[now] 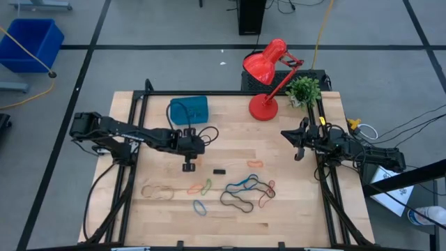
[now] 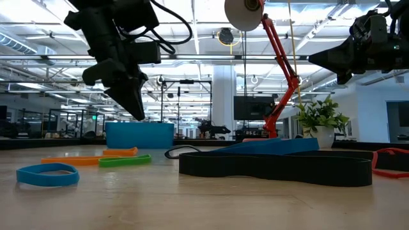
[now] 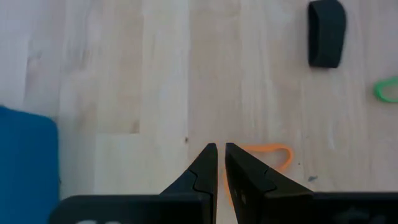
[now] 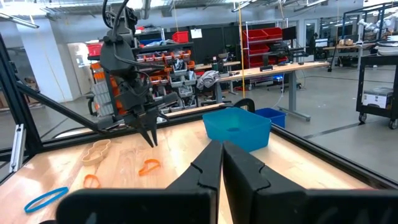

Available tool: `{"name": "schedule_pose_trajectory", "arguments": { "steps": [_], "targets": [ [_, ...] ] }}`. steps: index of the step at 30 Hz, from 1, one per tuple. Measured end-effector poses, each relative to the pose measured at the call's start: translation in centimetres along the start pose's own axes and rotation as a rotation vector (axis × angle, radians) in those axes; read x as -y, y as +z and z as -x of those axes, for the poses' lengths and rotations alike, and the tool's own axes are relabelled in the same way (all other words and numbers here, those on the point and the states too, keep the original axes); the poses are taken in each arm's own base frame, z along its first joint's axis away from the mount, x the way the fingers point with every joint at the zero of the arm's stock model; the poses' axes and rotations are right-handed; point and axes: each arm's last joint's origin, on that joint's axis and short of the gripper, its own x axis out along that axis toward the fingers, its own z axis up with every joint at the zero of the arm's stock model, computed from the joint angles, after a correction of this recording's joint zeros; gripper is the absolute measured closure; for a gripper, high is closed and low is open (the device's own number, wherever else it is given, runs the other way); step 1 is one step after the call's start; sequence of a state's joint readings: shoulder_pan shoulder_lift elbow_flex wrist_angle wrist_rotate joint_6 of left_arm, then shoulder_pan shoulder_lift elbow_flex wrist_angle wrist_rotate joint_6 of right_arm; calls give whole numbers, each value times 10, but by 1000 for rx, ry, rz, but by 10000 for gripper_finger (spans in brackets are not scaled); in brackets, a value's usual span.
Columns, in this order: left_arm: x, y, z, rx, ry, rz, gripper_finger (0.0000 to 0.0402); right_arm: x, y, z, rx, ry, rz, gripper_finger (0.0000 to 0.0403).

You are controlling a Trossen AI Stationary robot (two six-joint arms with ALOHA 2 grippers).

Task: Pick and place rubber bands into bin
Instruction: Put the top left orange rubber band into the blue container

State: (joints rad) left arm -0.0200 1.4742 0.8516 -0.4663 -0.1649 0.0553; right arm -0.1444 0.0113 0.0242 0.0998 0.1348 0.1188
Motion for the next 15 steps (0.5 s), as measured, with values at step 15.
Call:
{"name": "schedule_pose_trajectory", "arguments": {
  "steps": [15],
  "targets": [
    [0, 0, 0, 0, -7, 40, 264, 0, 0, 0, 0, 1, 0, 394]
  ]
}}
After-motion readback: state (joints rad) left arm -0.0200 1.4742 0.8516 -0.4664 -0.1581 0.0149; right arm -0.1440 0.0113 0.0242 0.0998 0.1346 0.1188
